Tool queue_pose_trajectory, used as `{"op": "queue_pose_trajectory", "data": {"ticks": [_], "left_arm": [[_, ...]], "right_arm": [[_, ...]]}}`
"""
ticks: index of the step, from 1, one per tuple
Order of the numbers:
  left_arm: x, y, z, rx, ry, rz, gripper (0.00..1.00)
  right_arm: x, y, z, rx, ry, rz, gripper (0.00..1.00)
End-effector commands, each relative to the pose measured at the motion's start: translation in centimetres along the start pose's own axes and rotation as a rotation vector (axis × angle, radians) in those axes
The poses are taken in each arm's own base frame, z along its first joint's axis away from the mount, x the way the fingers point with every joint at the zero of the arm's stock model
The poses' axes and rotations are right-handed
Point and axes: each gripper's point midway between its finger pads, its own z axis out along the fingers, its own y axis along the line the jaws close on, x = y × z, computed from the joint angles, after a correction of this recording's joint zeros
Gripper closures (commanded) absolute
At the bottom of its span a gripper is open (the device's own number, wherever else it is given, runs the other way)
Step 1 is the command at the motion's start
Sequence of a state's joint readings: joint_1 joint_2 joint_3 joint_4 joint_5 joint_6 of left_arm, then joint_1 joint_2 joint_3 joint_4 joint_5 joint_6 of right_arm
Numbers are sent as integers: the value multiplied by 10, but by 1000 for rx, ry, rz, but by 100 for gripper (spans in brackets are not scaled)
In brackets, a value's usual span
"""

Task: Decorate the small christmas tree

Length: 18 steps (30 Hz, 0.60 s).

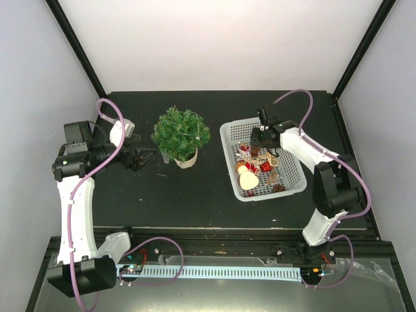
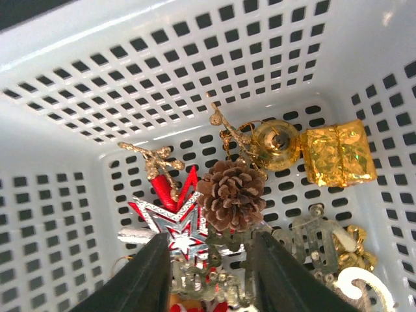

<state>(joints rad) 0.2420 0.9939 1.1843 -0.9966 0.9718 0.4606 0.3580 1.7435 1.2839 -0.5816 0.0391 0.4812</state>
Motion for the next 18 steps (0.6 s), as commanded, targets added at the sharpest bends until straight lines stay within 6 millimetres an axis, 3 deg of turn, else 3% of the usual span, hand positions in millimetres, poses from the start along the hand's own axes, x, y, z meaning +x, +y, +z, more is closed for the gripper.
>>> {"op": "queue_pose_trajectory", "data": {"ticks": [1,6,18], "left_arm": [[0,-2,-2,-4,-4,5,1],[-1,-3,-3,-2,-9,2,1],[1,-2,-2,-3,0,2,1]], "right_arm": [[-2,-2,-11,7,-5,-29,57],[-1,-2,2,17,22,-20,55],[5,-3,42,16,94,1,61]]}}
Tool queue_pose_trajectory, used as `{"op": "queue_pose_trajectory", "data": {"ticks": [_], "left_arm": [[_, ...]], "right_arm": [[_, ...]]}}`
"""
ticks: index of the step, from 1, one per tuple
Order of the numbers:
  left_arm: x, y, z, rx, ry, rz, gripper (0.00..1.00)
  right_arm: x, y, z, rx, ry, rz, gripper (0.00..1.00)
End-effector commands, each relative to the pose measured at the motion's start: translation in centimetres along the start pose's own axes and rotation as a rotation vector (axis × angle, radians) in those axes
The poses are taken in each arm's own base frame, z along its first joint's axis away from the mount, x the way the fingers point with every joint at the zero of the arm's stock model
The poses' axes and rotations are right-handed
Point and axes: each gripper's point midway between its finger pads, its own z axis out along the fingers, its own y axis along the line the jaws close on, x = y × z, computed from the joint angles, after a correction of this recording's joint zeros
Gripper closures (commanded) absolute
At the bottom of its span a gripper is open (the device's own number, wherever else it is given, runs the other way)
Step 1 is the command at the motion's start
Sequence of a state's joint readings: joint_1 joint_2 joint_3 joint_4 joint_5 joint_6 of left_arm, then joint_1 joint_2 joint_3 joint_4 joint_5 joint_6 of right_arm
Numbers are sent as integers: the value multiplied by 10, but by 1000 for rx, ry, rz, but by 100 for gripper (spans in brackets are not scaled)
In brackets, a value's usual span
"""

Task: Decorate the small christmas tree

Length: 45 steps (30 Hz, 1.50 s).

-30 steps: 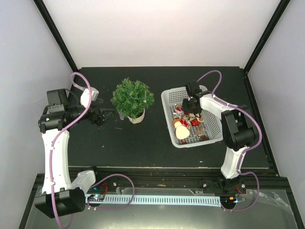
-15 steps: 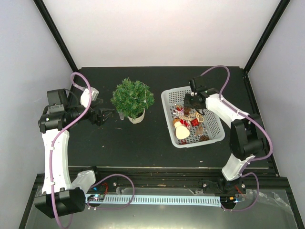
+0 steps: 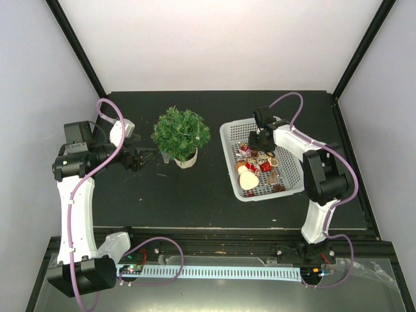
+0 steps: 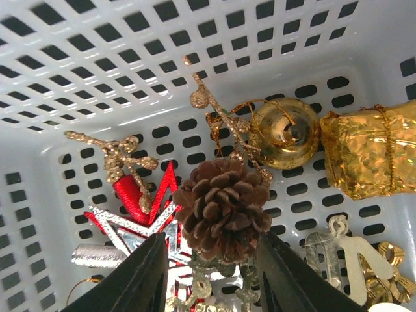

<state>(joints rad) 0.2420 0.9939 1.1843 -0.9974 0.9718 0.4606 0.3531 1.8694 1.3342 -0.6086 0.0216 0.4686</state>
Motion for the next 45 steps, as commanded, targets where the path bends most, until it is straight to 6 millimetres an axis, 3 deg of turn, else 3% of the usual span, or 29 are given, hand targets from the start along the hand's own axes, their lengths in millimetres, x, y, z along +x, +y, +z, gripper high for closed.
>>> {"op": "queue_pose_trajectory", "data": {"ticks": [1,10,15,26,32,36,45], "left_arm": [[1,-2,-2,-3,-2,4,1],[4,0,0,-5,2,-5,1],[5,0,-1,-12,2,0,1],[6,-1,-2,-19,3,2,1],[8,1,-2,-31,10,0,1],[7,2,-2,-34,9,3,1],[7,4,-1,-38,9,0,1]], "right_arm": [[-8,1,9,-13,4,12,61],[-7,3,17,-41,15,16,74],[-8,4,6,-55,-4,17,82],[-11,4,-13,-62,-33,12,85],[-15,6,-35,-75,-69,3,86],[-16,18,-57,-79,-101,-49,87],[-13,67,-146,-172,-236,-170,87]]}}
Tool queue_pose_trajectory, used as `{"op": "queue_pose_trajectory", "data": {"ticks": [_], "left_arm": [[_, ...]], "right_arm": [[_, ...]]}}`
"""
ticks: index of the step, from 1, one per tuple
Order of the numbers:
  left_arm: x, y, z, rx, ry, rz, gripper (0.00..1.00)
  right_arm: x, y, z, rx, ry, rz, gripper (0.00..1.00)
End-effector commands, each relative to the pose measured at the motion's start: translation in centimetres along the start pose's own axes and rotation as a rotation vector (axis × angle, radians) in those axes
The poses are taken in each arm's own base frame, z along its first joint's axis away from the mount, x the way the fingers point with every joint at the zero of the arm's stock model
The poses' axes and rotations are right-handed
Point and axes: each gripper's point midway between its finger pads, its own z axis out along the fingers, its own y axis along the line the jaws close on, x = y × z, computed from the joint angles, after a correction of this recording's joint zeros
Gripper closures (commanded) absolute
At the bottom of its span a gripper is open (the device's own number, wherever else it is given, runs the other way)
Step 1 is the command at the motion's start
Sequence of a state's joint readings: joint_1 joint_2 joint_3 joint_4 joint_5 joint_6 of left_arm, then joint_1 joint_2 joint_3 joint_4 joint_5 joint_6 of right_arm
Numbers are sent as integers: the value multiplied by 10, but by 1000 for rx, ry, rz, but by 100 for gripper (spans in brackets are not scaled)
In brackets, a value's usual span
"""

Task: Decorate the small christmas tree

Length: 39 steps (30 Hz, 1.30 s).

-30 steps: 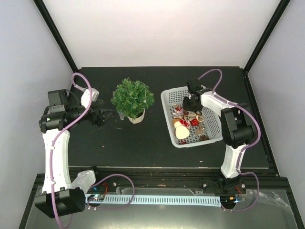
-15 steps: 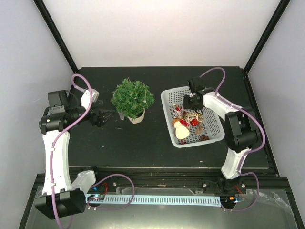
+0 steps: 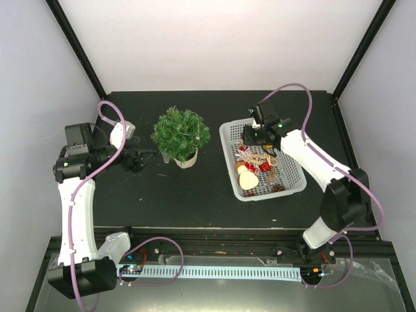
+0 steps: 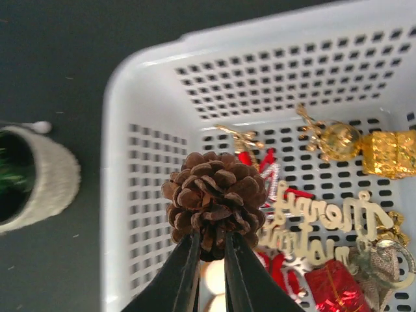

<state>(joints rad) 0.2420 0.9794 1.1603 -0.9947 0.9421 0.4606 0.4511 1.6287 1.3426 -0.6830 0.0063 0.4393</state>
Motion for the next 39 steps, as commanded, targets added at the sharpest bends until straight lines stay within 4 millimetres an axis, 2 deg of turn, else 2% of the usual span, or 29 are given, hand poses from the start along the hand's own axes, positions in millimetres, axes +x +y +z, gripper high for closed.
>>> {"op": "queue_pose_trajectory", "data": {"ticks": [1,7,10,13,17,23,39], "left_arm": [[-1,1,-2,-14,-8,7,1],[-1,3,0,-13,-13,1,1],[0,3,0,-10,-13,0,1],[1,2,0,-12,-11,-1,1],[2,2,-1,-15,-8,1,1],[2,1,-1,-19,-5,3,1],[10,0,3,3,-5,-14,1]], "right_arm": [[-22,33,-59,-59,-121,-80,87],[-33,93,-125,-229,-234,-177,87],[-38,117,-144,-300,-263,-210,87],[-41,137,-153,-363,-267,-229,87],[-44,161,-155,-426,-264,-253,87],[-46,186,-145,-478,-240,-269,87],[-39,214,-101,-502,-156,-290,87]]}}
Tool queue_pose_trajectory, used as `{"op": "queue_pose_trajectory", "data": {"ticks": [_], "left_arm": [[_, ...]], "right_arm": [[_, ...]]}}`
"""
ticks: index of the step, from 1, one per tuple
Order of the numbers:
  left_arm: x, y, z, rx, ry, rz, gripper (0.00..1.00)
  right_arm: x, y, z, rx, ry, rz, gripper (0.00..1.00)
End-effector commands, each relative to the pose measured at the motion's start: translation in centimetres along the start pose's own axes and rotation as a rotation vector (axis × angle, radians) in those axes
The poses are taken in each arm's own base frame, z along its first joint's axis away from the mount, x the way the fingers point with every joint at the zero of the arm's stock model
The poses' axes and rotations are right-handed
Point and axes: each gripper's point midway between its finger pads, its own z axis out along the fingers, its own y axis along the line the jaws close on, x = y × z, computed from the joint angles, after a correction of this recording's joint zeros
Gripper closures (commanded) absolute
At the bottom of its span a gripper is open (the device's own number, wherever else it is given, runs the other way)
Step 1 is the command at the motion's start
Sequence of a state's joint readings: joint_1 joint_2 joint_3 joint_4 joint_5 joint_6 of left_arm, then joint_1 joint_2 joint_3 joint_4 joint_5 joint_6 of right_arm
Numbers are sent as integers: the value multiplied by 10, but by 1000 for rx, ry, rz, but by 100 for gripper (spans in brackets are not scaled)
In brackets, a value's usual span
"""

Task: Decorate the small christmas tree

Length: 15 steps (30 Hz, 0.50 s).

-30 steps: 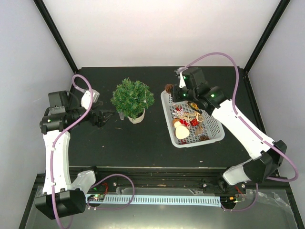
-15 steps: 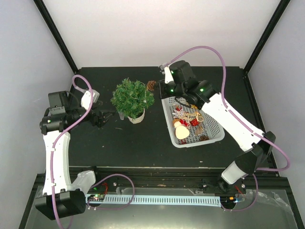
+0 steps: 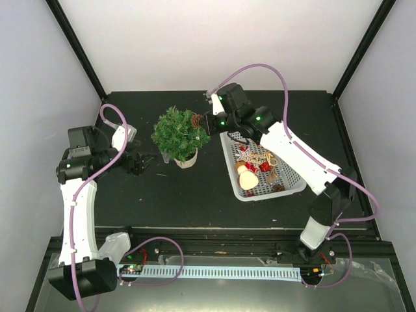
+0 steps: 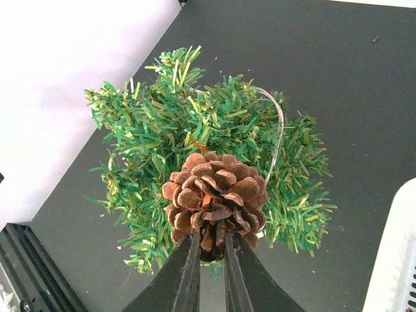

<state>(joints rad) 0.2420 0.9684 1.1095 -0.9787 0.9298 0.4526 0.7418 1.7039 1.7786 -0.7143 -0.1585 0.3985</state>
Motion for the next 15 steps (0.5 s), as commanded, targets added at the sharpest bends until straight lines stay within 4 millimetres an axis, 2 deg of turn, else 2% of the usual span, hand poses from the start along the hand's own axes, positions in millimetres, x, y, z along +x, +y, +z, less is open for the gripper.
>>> {"op": "queue_pose_trajectory", "data": {"ticks": [1,6,15], "left_arm": [[-4,-4,-3,6,-22,13,1],[-6,-3,-4,-1,-27,15,1],[-6,-5,-3,9,-37,10,1]], "right_arm": [[-6,14,10,-45,-7,-14,87],[6,10,30,-37,36,-9,87],[11,3,54,-20,65,-1,87]]}}
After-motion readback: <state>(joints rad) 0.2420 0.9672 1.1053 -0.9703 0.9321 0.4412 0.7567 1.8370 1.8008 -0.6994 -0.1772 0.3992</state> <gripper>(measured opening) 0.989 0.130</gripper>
